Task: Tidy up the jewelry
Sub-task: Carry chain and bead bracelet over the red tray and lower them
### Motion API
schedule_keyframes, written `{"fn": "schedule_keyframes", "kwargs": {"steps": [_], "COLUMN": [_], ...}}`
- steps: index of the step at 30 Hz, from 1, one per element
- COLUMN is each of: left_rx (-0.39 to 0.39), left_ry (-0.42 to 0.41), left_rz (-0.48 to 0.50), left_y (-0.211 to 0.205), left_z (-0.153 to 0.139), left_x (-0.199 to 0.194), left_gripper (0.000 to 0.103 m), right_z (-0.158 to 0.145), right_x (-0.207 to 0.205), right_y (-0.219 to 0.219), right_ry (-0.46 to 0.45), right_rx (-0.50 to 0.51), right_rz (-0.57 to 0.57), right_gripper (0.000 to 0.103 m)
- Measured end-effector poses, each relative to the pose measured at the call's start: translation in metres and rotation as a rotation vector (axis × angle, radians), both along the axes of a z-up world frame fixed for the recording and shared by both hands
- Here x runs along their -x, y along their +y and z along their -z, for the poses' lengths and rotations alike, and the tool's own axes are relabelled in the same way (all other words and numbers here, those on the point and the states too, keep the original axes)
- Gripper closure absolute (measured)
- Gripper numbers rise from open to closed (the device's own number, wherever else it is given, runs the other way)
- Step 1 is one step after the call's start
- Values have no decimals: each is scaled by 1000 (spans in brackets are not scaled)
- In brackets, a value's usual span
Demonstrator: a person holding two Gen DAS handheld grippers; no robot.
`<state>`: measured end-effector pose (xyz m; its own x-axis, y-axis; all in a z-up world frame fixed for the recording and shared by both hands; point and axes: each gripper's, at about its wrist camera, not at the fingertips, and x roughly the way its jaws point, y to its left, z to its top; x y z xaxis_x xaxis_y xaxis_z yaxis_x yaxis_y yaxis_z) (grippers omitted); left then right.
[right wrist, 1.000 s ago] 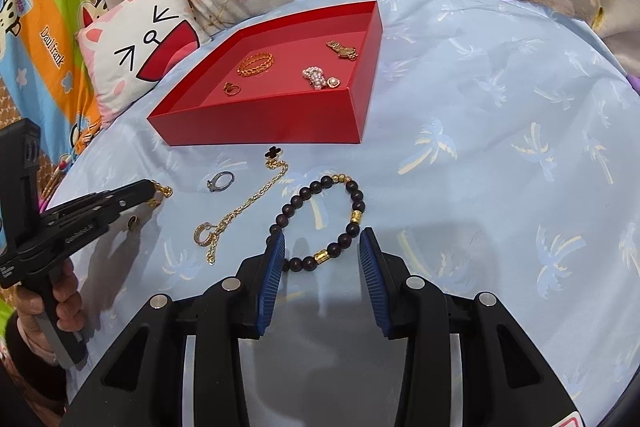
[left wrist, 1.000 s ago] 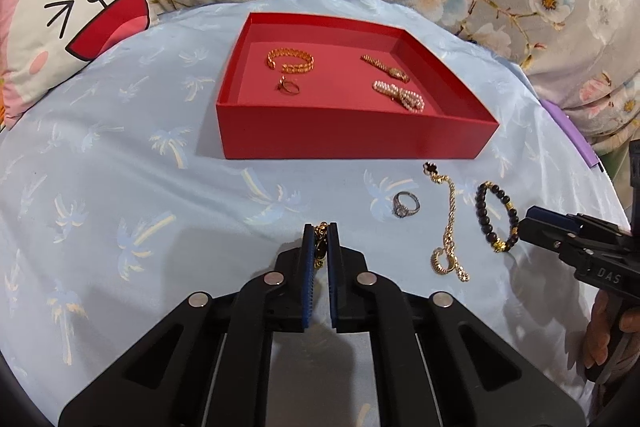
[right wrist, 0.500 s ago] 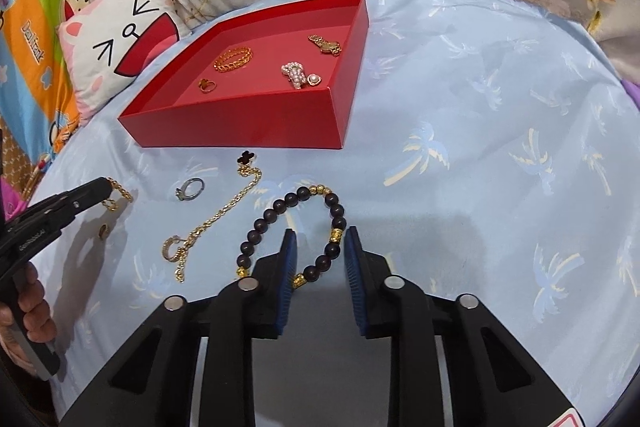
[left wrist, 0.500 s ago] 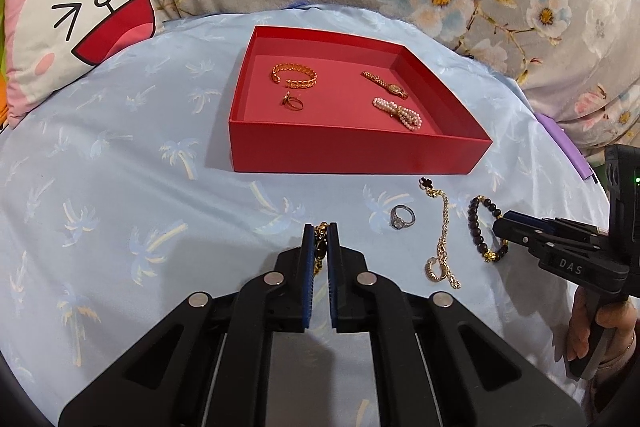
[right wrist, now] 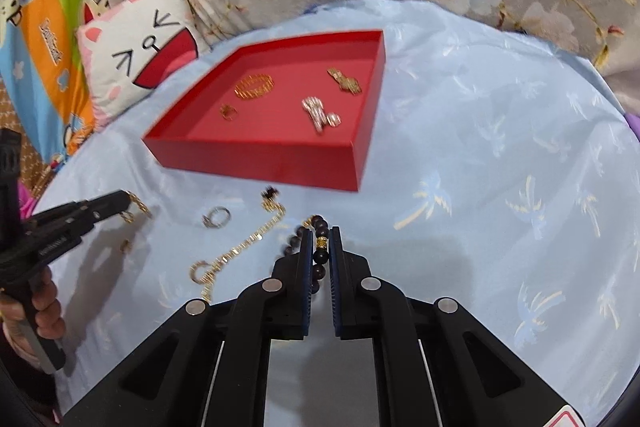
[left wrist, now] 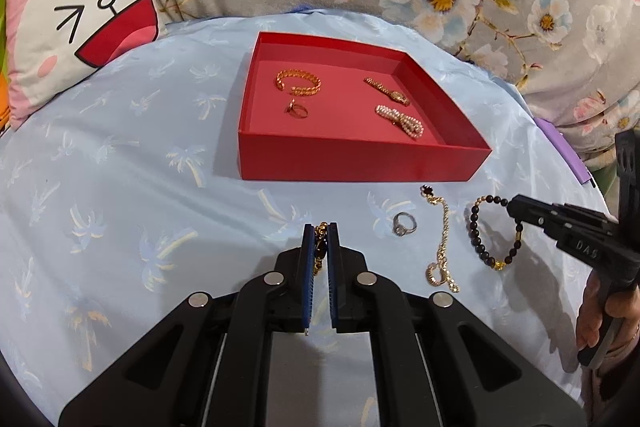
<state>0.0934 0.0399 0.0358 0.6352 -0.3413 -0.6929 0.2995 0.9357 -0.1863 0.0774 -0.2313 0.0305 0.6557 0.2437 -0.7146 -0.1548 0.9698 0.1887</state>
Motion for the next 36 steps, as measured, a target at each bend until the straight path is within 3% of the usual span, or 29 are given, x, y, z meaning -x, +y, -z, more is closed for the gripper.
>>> {"fn": "schedule_keyframes", "kwargs": {"steps": [10,15,21,27,36], "left_rx": [4,-28,-30,11,31], "left_ry": [-134,-183,-133,-37,18], "left_rz": [91,83,67,49,50], "left_y": [-22,-39,-52,-53,-62], "left_z": [-71,-84,-70,-47,-37], "left_x": [-30,-69,-123,-164,-199], "left_gripper": [98,98,98,98,98], "right_z": [-80,-100,-89,-60,-33], "right_x": [-38,-83,-146,-196,-227], "right_y": [5,20,35,46,51], "right_ry": [-153,-178,-138,-40,46], "right_rx": [-44,-45,-38,-54,-41], "right_rz": [-55,-79,-61,-43,-22], "right_gripper": [96,96,96,96,96]}}
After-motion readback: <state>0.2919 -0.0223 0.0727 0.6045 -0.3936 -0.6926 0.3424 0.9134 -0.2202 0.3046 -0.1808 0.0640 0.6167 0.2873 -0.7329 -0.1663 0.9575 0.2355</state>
